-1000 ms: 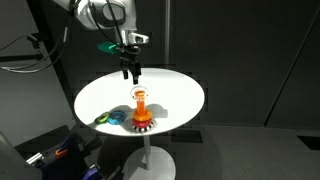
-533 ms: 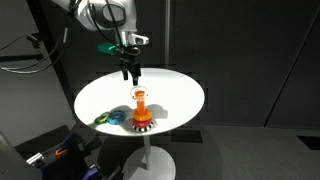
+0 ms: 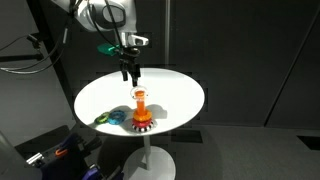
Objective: Put the transparent circular object on the orange object
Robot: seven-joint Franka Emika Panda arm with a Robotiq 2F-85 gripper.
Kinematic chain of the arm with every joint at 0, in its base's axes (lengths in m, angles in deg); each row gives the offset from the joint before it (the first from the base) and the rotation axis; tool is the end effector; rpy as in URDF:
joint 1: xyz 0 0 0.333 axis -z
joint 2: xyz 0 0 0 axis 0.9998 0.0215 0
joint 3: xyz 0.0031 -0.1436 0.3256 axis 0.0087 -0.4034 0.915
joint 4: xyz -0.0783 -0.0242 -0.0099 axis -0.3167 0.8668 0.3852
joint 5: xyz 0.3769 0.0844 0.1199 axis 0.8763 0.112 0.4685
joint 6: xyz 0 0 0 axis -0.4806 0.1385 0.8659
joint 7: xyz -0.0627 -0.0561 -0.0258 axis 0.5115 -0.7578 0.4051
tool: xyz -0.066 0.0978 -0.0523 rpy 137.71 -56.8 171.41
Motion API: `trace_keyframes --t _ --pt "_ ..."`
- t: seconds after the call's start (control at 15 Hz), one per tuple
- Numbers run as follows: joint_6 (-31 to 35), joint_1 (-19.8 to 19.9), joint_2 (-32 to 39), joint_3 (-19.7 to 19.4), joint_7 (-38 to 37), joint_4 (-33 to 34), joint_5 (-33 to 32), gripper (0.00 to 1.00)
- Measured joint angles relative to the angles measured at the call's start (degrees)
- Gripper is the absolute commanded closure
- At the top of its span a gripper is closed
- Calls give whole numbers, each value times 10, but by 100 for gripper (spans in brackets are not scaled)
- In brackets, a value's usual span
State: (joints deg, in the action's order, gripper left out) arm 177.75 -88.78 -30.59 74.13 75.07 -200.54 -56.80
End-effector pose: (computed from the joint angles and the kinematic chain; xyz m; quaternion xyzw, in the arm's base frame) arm 0.4818 0.0079 0.3885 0.9970 -0.0534 -0.0441 0.0356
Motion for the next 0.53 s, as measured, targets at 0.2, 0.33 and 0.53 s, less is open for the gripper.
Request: trace_keyframes --t 0.2,0.33,0.53 --pt "0 0 2 0 0 -1 0 0" --pt "0 0 3 0 0 -1 0 0" --pt "0 0 5 1 0 -1 0 0"
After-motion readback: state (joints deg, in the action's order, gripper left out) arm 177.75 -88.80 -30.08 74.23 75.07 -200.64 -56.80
